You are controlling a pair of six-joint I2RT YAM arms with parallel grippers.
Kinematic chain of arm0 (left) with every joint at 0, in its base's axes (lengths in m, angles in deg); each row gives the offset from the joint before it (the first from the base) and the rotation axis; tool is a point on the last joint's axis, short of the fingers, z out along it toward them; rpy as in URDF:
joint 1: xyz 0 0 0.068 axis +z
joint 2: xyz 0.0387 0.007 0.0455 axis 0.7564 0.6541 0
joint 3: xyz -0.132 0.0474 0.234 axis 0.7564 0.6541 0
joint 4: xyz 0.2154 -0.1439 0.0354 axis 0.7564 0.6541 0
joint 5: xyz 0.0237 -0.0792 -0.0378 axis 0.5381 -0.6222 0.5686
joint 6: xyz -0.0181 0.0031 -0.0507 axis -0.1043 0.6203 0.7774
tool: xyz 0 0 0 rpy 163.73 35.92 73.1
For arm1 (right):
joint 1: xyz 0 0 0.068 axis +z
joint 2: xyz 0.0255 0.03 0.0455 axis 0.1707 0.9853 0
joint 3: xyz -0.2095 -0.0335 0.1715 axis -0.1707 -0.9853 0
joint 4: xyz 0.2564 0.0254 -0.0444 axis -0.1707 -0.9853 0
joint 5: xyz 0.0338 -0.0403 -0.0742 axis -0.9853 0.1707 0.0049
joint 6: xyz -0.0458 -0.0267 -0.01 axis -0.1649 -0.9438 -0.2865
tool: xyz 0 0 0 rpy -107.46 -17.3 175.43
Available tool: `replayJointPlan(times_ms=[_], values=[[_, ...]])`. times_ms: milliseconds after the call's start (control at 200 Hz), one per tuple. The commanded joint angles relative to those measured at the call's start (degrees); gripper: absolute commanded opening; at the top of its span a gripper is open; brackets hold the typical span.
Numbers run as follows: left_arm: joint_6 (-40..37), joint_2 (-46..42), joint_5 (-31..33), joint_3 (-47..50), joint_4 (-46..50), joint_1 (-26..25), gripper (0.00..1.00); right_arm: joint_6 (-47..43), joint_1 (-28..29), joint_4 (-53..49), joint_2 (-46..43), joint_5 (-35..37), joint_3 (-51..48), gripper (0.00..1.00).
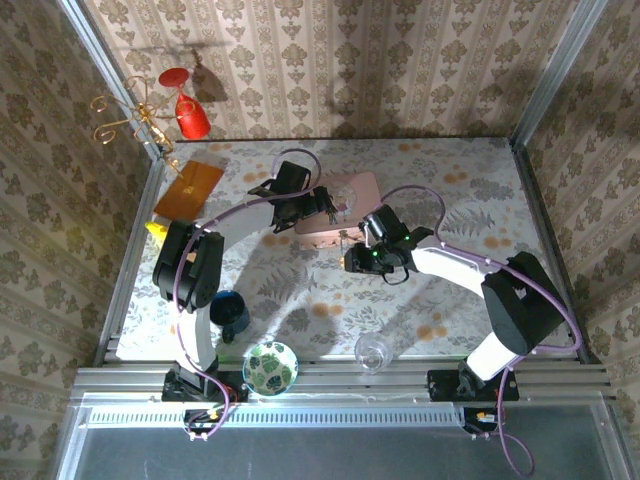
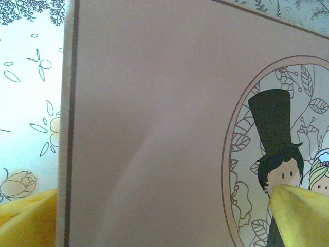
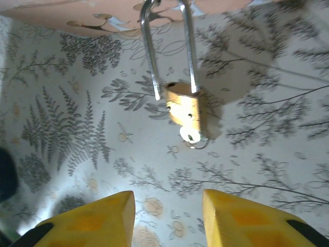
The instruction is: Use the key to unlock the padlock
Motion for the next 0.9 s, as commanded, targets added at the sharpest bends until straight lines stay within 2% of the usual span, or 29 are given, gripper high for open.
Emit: replayJointPlan(times_ms=[0, 155, 435, 890], values=[[0.8, 0.5, -1.7, -0.8, -1.2, -0.2, 1.00, -7.3, -0.6, -3.8, 0.9, 6.5, 3.5, 0.38], [0.8, -0.1, -1.5, 0.0, -1.2, 0.2, 1.00, -8.5, -0.9, 2.3, 5.3, 6.6, 5.4, 0.29], [0.2, 0.2, -2.3, -0.2, -0.8, 0.4, 1.00, -6.4, -1.9, 13.2, 11.0, 5.6, 4.7, 0.28], [-0.6, 1.5, -1.7, -0.9, 1.6, 0.3, 1.00, -4.1, -3.8, 18.9, 14.6, 3.7, 3.3, 0.27]])
